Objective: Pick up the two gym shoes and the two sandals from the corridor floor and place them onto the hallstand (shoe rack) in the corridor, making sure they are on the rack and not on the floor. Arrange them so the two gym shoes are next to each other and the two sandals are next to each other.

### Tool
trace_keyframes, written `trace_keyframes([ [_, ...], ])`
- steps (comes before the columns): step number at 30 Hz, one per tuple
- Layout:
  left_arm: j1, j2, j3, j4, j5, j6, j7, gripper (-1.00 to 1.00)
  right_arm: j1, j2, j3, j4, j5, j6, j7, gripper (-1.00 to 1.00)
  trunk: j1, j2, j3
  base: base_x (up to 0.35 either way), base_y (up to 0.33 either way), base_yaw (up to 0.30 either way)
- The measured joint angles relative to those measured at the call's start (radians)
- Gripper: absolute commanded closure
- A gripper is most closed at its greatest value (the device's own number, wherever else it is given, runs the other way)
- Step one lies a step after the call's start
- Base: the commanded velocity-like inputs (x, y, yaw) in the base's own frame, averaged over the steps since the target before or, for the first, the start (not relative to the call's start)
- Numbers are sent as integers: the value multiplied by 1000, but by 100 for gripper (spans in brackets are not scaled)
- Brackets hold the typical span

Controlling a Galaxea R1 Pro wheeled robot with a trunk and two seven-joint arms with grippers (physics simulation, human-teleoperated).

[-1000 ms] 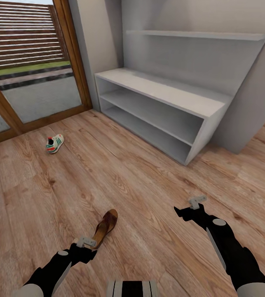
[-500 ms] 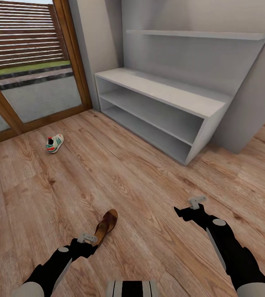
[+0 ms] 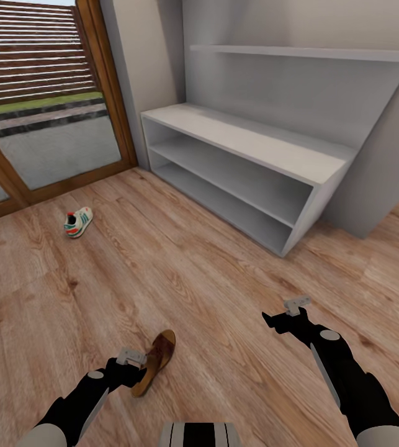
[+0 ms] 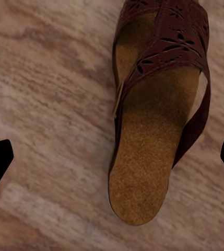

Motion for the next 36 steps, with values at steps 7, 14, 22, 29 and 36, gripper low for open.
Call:
trace_keyframes([
  [7,2,1,1,2,0,-4,-2,-100,0,0,0,0,0,0,0,-100,0,0,0,53,0,0],
  [14,2,0,1,5,0,-5,-2,-100,0,1,0,1,-1,-1,-1,-100,0,0,0,8,0,0],
  [22,9,-1,-13,3,1,-8,-5,-100,0,2,0,0,-1,0,-2,-100,0,0,0,0,0,-83],
  [29,11,1,-36,6,-1,-8,-5,-100,0,4,0,0,-1,0,-2,-100,0,0,0,0,0,-110],
  [36,13,2,-39,6,-2,-8,-5,-100,0,5,0,0,-1,0,-2,-100,0,0,0,0,0,-17],
])
